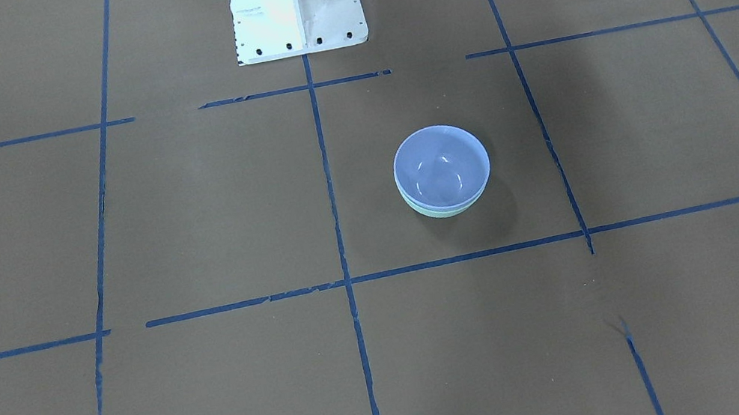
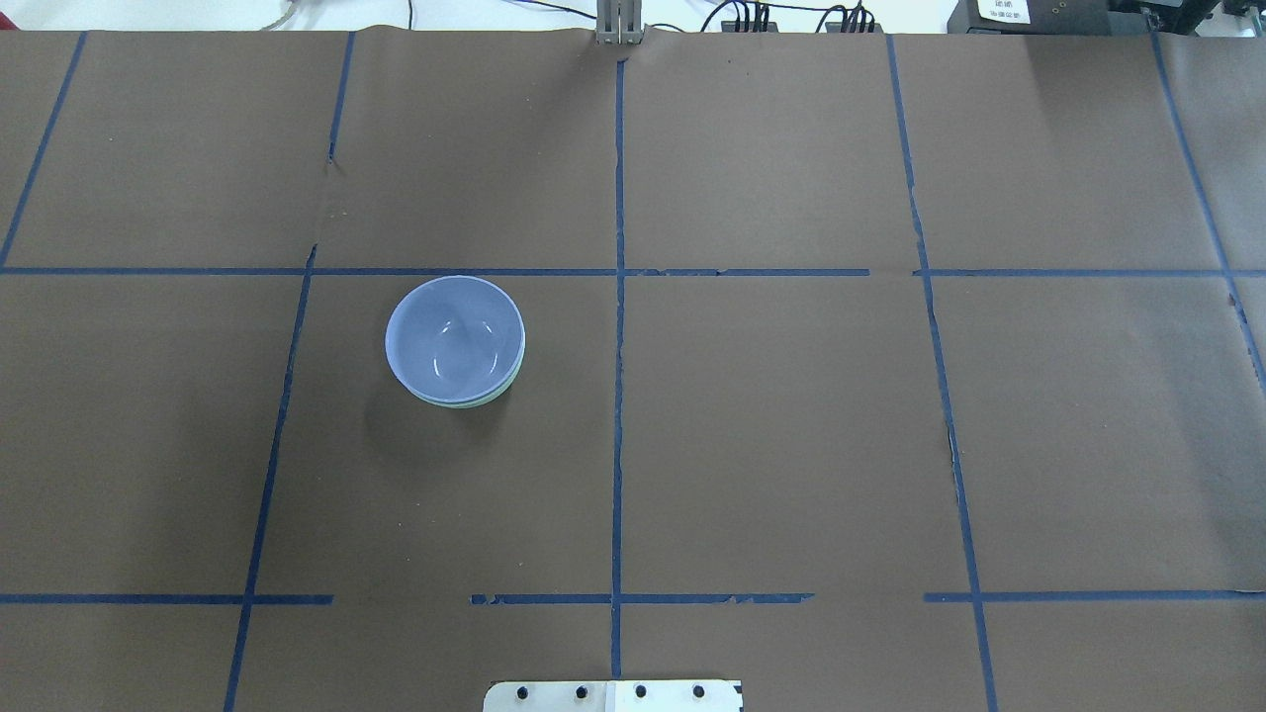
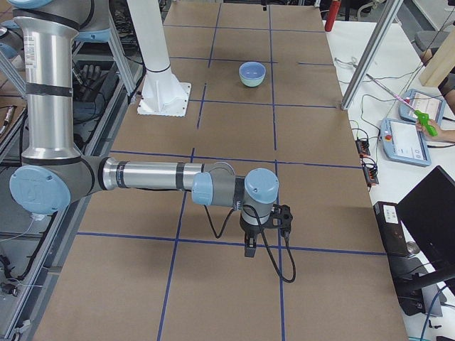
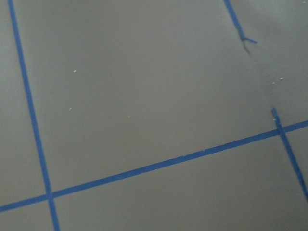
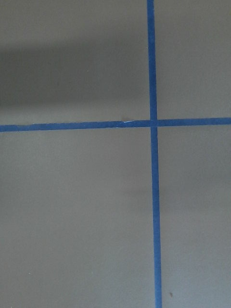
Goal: Stack blue bowl on green bowl
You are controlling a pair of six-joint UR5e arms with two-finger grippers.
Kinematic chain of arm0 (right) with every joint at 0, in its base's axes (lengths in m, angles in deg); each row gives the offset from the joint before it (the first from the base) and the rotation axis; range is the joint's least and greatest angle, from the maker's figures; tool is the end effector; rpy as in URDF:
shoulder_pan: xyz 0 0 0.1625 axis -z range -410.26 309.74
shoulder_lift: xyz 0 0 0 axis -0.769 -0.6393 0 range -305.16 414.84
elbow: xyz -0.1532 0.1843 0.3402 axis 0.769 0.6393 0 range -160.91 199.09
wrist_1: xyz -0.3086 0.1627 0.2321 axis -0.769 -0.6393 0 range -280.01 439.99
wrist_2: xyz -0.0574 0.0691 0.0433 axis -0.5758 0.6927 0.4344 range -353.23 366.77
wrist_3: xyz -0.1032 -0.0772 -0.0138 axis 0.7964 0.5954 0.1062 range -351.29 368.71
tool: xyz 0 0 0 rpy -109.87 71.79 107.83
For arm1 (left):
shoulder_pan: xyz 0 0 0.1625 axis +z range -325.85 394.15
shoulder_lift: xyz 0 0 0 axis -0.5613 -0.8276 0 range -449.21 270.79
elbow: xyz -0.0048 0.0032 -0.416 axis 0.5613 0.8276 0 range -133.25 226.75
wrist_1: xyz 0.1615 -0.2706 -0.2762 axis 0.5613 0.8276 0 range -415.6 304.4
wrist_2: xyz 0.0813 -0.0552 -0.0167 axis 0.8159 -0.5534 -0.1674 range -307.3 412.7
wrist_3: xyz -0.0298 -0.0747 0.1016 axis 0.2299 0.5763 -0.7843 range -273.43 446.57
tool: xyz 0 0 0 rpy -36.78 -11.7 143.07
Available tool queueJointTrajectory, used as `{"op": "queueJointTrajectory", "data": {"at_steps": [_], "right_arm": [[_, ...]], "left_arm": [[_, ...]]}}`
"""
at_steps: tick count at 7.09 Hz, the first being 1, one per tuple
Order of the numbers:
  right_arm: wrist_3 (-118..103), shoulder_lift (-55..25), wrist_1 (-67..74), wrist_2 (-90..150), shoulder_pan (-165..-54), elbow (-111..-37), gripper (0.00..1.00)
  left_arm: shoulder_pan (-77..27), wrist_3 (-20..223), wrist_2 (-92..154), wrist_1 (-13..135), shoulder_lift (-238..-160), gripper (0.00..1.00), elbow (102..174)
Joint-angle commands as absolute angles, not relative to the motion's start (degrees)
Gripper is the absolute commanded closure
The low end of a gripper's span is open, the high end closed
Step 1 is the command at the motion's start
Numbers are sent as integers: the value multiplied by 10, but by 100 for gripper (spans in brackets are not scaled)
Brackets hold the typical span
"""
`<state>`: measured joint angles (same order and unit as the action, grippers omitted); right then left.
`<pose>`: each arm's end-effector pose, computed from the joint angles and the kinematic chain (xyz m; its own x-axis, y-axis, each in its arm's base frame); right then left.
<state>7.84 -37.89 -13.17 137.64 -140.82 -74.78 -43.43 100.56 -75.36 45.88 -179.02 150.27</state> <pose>0.0531 -0.4730 0.6717 0.7558 0.0457 0.6533 -0.0212 0.9988 -0.0452 0.0593 -0.5179 0.5377 0.7393 0.1953 -0.6445 -0.0170 0.9622 0.2719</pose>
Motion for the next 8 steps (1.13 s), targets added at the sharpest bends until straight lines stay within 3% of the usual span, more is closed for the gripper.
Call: {"op": "queueJointTrajectory", "data": {"at_steps": [1,4,8], "right_arm": [[78,-379,-132,1376,-1408,-748,0],[78,-379,-132,1376,-1408,-748,0],[78,-379,-132,1376,-1408,-748,0]], "left_arm": [[-492,927,-755,451,-1740,0,1485],[-557,831,-801,413,-1738,0,1421],[-574,827,-829,325,-1740,0,1423]]}}
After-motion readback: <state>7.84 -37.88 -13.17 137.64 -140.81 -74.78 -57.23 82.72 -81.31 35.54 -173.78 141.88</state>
